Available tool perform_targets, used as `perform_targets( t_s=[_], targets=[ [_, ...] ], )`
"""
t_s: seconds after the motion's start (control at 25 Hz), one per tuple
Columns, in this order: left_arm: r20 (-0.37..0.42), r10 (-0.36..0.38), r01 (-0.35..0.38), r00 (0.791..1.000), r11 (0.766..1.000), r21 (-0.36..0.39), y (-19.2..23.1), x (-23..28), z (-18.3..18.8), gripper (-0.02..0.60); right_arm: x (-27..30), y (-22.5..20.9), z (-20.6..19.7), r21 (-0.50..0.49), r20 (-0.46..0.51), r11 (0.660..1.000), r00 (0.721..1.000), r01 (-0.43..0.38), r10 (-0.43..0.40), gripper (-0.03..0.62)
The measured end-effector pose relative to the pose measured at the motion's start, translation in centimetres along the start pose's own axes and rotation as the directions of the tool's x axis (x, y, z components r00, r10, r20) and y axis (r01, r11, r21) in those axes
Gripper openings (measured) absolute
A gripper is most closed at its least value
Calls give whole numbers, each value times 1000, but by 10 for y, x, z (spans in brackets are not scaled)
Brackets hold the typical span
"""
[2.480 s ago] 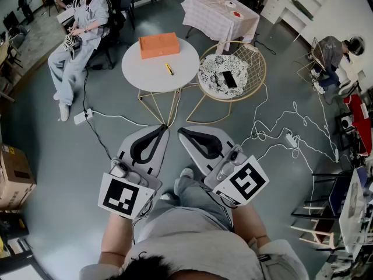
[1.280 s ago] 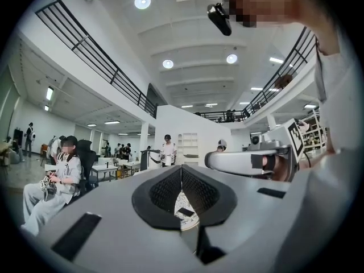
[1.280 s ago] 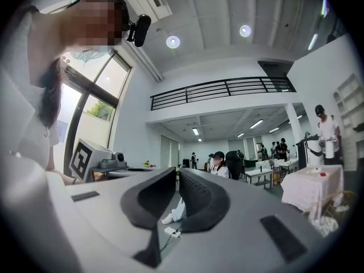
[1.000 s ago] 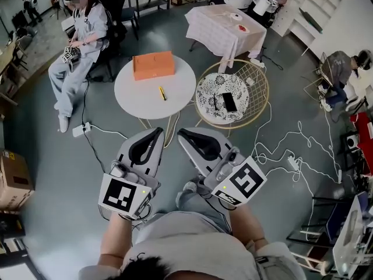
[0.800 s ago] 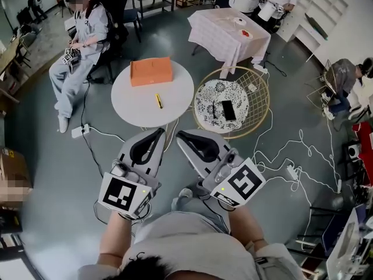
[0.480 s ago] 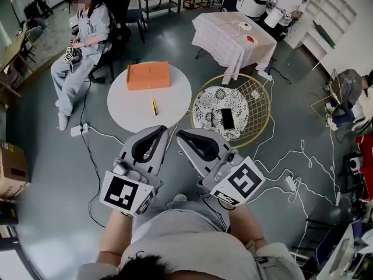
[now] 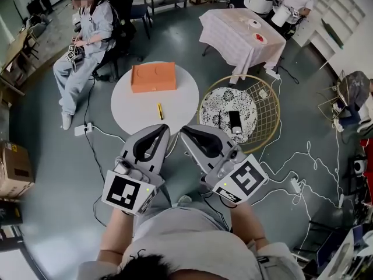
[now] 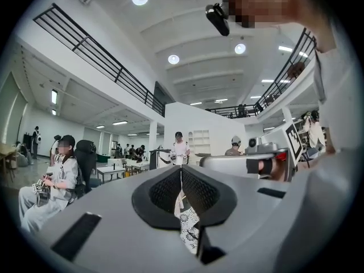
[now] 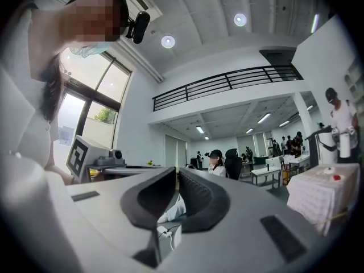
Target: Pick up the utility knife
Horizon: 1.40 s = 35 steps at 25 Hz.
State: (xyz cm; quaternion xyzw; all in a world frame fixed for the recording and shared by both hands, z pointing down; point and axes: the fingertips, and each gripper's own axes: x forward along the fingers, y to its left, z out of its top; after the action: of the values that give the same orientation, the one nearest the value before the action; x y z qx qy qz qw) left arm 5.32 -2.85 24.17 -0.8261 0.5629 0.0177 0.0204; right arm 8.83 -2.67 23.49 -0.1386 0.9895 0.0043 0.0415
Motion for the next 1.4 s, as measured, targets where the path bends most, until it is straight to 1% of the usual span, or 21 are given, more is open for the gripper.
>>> perform_targets(
  t_s=[0.4, 0.72, 0.92, 1.04, 1.16, 1.28, 1.4],
  targets=[
    [14, -98, 99, 995, 995, -22, 83, 36, -2, 12, 79, -41, -14, 7, -33, 994, 994, 109, -109, 12],
    [9, -124, 124, 992, 992, -18, 153, 53, -7, 12, 145, -73, -34, 9, -80, 987, 984, 158, -157, 12],
    [-25, -148, 147, 989, 989, -32, 184, 54, -16, 12, 178, -86, -53, 28, -119, 980, 974, 198, -194, 14],
    [-28, -174, 173, 984, 984, -41, 197, 59, -23, 12, 190, -96, -67, 42, -152, 972, 963, 232, -223, 19],
    [-24, -208, 206, 978, 977, -58, 204, 66, -30, 11, 194, -109, -85, 58, -194, 959, 946, 276, -261, 26],
    [-26, -245, 242, 969, 967, -76, 208, 73, -37, 12, 198, -120, -107, 67, -247, 946, 924, 318, -293, 37],
    [-28, -272, 269, 962, 960, -75, 212, 81, -45, 12, 199, -129, -133, 76, -304, 931, 897, 358, -320, 43]
  ],
)
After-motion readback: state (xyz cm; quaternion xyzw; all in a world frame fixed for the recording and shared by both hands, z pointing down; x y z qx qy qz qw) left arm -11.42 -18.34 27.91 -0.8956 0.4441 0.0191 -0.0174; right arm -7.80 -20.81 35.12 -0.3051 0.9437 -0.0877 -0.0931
